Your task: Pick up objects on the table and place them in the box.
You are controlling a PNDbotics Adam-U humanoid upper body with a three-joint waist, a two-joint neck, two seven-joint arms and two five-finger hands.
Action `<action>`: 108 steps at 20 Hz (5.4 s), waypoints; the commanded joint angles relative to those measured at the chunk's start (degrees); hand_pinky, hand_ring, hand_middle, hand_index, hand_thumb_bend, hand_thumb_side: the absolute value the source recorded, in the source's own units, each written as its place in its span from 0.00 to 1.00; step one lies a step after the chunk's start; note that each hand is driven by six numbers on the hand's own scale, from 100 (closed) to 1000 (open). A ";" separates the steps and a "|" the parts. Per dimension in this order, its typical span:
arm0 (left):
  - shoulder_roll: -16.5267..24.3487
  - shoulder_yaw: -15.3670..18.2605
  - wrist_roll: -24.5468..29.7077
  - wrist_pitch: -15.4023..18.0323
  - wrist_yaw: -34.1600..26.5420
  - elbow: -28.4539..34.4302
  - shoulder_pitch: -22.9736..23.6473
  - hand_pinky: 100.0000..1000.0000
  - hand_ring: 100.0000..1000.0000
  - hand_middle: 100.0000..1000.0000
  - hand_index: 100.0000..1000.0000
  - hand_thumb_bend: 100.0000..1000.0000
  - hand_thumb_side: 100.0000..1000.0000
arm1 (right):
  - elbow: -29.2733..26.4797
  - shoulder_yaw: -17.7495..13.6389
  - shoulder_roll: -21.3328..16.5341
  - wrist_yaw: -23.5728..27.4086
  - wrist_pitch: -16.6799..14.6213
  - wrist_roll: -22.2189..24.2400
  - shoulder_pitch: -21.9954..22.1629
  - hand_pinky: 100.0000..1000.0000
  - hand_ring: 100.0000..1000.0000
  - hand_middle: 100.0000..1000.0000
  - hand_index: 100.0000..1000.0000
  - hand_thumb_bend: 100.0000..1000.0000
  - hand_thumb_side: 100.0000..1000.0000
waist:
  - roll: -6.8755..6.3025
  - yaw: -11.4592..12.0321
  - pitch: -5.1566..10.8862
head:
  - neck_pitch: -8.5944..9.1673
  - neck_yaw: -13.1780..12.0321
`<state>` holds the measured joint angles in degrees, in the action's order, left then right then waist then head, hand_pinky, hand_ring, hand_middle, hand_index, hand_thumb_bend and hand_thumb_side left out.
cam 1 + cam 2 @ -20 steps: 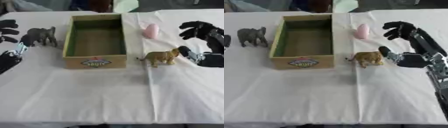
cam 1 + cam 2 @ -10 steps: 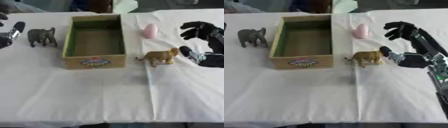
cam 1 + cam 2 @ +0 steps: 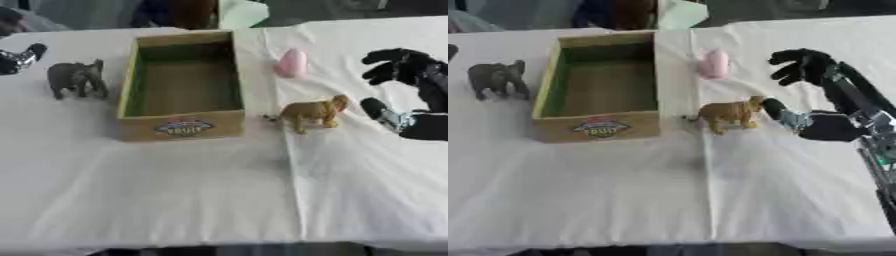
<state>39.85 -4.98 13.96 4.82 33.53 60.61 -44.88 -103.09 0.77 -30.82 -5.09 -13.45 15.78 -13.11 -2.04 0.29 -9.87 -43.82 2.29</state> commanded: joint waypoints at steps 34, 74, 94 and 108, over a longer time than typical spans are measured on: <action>-9.61 2.35 -3.55 1.07 26.65 -17.16 -8.08 0.71 0.70 0.70 0.82 0.24 0.38 | -0.06 0.56 -0.94 0.41 -0.46 1.41 -1.38 0.67 0.71 0.76 0.86 0.29 0.34 | -0.17 -2.18 0.20 | -0.29 -4.73; -20.14 -5.54 9.10 4.36 22.26 1.81 -13.70 0.51 0.37 0.34 0.63 0.00 0.23 | 0.56 0.97 -0.48 1.03 -0.59 2.35 -1.71 0.67 0.71 0.76 0.86 0.29 0.34 | -0.05 -3.31 0.92 | -0.29 -4.91; -21.29 -5.67 12.20 6.10 20.01 -2.94 -9.92 0.73 0.73 0.71 0.83 0.52 0.52 | 0.61 0.66 -0.28 1.17 -0.76 2.38 -1.94 0.67 0.71 0.76 0.86 0.30 0.34 | 0.57 -3.05 0.43 | 0.18 -4.42; -13.99 -3.48 11.90 3.65 8.24 11.26 -6.11 0.66 0.67 0.68 0.81 0.72 0.70 | 0.83 0.03 -0.92 1.23 -0.91 2.00 -1.84 0.68 0.71 0.77 0.86 0.30 0.34 | 0.88 -1.42 0.90 | -0.13 -3.45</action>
<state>23.48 -9.63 27.05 8.95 43.78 69.03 -50.13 -101.78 1.64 -30.47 -4.37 -14.19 17.97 -14.18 -1.27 -1.10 -10.00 -43.82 -1.33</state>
